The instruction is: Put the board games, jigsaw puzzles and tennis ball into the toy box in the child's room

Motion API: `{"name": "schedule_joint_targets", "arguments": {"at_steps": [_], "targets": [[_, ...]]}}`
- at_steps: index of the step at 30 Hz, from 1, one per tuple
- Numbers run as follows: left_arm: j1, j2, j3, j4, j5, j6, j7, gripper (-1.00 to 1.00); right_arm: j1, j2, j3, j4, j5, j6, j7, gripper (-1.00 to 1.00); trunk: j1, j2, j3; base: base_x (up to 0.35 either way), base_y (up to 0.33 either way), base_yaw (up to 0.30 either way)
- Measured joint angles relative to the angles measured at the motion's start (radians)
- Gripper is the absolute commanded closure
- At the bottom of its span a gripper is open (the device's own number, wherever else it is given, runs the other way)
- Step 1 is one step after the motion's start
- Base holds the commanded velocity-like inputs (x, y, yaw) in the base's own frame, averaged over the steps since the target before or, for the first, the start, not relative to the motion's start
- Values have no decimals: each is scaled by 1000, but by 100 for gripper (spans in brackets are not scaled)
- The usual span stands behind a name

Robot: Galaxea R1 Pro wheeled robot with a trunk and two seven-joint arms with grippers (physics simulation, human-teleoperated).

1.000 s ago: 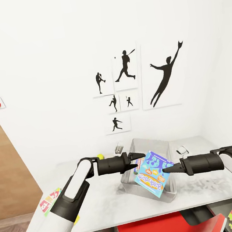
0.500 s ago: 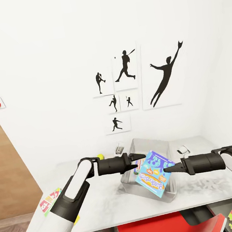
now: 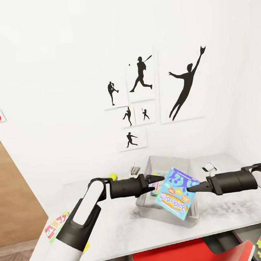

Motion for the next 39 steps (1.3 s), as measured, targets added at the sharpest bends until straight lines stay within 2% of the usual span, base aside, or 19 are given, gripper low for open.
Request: {"name": "schedule_joint_targets", "arguments": {"at_steps": [8, 23, 31, 39], "targets": [[0, 7, -18, -10, 5, 1, 0, -100, 0, -18, -1, 0, 8, -4, 26, 100, 0, 0, 0, 0, 0, 0], [1, 8, -26, -13, 17, 0, 0, -100, 0, -24, -2, 1, 28, -17, 58, 100, 0, 0, 0, 0, 0, 0], [1, 8, -25, -15, 16, 0, 0, -100, 0, -25, -1, 1, 27, -17, 61, 100, 0, 0, 0, 0, 0, 0], [3, 9, -22, -46, -6, 1, 3, -100, 0, -24, -1, 2, 8, -7, 63, 100, 0, 0, 0, 0, 0, 0]]}}
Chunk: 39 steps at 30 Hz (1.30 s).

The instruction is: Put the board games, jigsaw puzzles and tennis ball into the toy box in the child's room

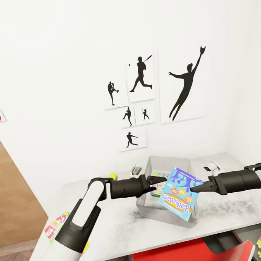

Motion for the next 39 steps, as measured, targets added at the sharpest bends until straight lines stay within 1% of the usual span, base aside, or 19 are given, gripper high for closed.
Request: {"name": "schedule_joint_targets", "arguments": {"at_steps": [10, 12, 20, 21, 22, 39], "targets": [[5, 2, 5, -38, -19, 0, 1, -100, -2, 1, 1, 8, -25, 8, 2, 100, 0, 0, 0, 0, 0, 0], [6, 3, 5, -45, -21, 0, 1, -100, -4, 0, 0, 10, -24, 8, 2, 100, 0, 0, 0, 0, 0, 0], [11, 23, -4, -95, -21, -2, 3, -100, -11, 0, 1, 21, -25, 8, 2, 100, 0, 0, 0, 0, 0, 0], [12, 22, -16, -96, 6, -3, 1, -100, -11, 1, 1, 21, -15, 6, 1, 100, 0, 0, 0, 0, 0, 0], [12, 24, -17, -100, 7, -3, 1, -100, -12, 1, 1, 22, -8, 3, 1, 100, 0, 0, 0, 0, 0, 0], [19, 38, -14, -130, 7, -3, 0, -100, -13, 1, 1, 26, -11, 4, 1, 100, 0, 0, 0, 0, 0, 0]]}}
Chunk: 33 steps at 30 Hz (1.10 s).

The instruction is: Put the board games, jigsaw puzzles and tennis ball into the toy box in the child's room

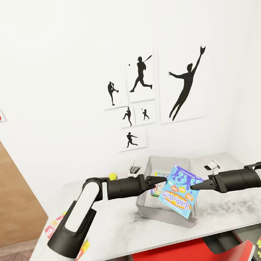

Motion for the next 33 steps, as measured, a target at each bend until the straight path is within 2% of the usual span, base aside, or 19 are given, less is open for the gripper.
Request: {"name": "schedule_joint_targets", "arguments": {"at_steps": [16, 33], "targets": [[8, 11, 2, -16, 1, 0, -1, -100, 0, 0, 0, 5, 0, 0, 0, 100, 0, 0, 0, 0, 0, 0], [8, 1, -2, -37, 2, 0, -4, -100, 0, 2, 0, 5, 1, 0, 1, 100, 0, 0, 0, 0, 0, 0]]}}
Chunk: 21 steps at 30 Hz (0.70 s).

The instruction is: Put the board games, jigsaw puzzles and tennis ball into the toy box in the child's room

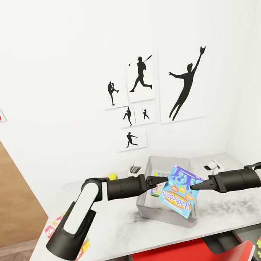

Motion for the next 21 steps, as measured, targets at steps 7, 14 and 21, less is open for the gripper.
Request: {"name": "schedule_joint_targets", "arguments": {"at_steps": [7, 14, 21], "targets": [[-1, -6, -1, 0, 0, 0, 1, -100, 0, 1, 0, 0, 0, 0, 0, 100, 0, 0, 0, 0, 0, 0], [-1, -16, -1, 6, -2, -1, 3, -100, 0, 2, 0, 0, 0, 0, 0, 100, 0, 0, 0, 0, 0, 0], [-1, -22, -2, 9, -3, -2, 4, -100, 0, 6, 0, 0, 1, 0, -1, 100, 0, 0, 0, 0, 0, 0]]}}
